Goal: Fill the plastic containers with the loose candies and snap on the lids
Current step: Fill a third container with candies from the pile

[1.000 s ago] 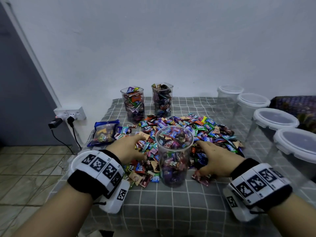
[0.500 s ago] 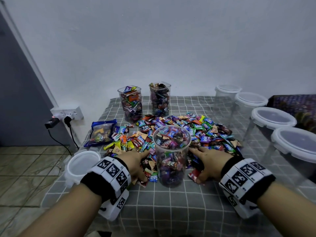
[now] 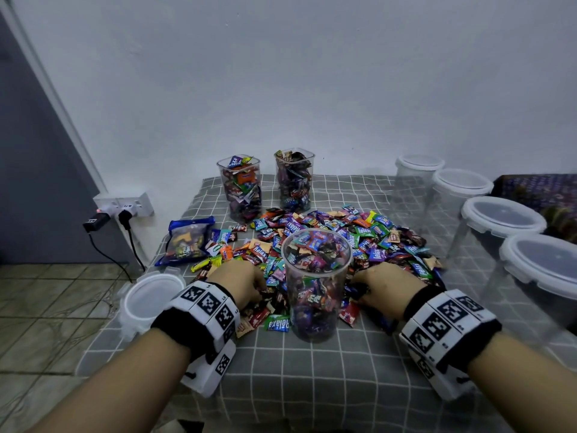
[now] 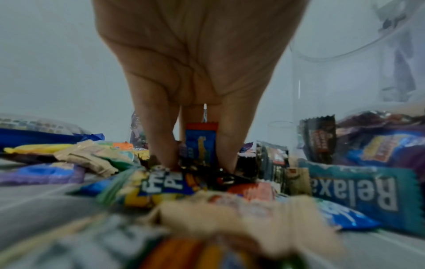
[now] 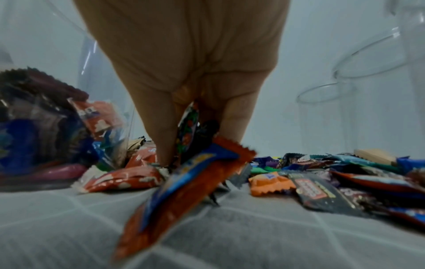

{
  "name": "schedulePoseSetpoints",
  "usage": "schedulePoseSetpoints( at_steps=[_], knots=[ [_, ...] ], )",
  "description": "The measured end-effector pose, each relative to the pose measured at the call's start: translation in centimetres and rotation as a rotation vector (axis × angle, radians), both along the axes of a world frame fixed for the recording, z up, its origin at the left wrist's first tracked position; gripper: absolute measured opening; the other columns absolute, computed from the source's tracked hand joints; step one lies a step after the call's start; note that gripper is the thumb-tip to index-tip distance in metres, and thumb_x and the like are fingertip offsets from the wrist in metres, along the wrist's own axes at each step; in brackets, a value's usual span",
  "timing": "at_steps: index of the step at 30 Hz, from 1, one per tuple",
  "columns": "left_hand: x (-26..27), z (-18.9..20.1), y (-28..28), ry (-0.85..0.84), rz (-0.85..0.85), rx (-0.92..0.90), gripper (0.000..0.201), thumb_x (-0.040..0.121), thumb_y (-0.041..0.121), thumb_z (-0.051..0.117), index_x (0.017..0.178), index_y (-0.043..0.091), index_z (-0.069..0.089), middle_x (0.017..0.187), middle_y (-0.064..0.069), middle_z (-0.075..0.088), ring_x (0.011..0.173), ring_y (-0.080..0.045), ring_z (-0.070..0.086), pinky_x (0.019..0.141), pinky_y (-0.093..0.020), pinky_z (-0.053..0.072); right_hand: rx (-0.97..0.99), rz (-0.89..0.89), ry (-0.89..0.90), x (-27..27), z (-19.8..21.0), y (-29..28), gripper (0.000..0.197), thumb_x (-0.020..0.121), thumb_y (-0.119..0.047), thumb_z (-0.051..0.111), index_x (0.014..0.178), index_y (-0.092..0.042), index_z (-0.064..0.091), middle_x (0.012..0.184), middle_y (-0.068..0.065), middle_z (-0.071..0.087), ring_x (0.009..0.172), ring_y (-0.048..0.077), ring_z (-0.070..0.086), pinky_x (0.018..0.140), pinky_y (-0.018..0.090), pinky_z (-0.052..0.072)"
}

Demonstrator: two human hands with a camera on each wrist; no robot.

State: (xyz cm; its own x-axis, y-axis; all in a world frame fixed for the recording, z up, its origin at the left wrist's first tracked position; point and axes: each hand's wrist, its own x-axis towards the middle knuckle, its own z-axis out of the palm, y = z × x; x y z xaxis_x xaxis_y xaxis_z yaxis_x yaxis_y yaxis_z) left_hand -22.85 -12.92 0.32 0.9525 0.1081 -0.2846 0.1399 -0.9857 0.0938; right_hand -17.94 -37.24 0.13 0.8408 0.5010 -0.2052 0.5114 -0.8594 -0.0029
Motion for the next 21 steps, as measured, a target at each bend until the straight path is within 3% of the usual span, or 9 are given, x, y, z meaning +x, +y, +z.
schedulePoseSetpoints(
  at_steps=[5,17,21],
  knots=[
    [0.1,-0.1,0.0,-0.034,0.003,-0.010,0.022,0.089,0.024,0.063,0.110,0.028,0.068,0.115,0.004,0.065,0.107,-0.015,0.058,0.090,-0.026,0.046,0.054,-0.026,-0.012,0.0,0.2,-0.2,0.031,0.091,-0.020,0.051,0.122,-0.023,0.058,0.116,0.004,0.064,0.109,0.022,0.057,0.085,0.029,0.047],
    [-0.5,0.1,0.4,-0.190,0.047,-0.141,0.018,0.087,0.020,0.063,0.103,0.025,0.071,0.107,0.004,0.068,0.102,-0.014,0.059,0.087,-0.025,0.045,0.346,-0.146,-0.034,-0.1,1.0,-2.0,0.027,0.092,-0.021,0.055,0.118,-0.021,0.063,0.113,0.001,0.067,0.104,0.018,0.059,0.081,0.020,0.039],
    [-0.9,0.3,0.5,-0.234,0.076,-0.210,0.016,0.086,0.020,0.065,0.100,0.024,0.071,0.102,0.003,0.068,0.096,-0.013,0.060,0.086,-0.025,0.046,0.477,-0.188,-0.020,-0.1,0.9,-2.3,0.022,0.091,-0.017,0.057,0.111,-0.017,0.067,0.104,0.004,0.069,0.083,0.014,0.057,0.074,0.020,0.041]
  ],
)
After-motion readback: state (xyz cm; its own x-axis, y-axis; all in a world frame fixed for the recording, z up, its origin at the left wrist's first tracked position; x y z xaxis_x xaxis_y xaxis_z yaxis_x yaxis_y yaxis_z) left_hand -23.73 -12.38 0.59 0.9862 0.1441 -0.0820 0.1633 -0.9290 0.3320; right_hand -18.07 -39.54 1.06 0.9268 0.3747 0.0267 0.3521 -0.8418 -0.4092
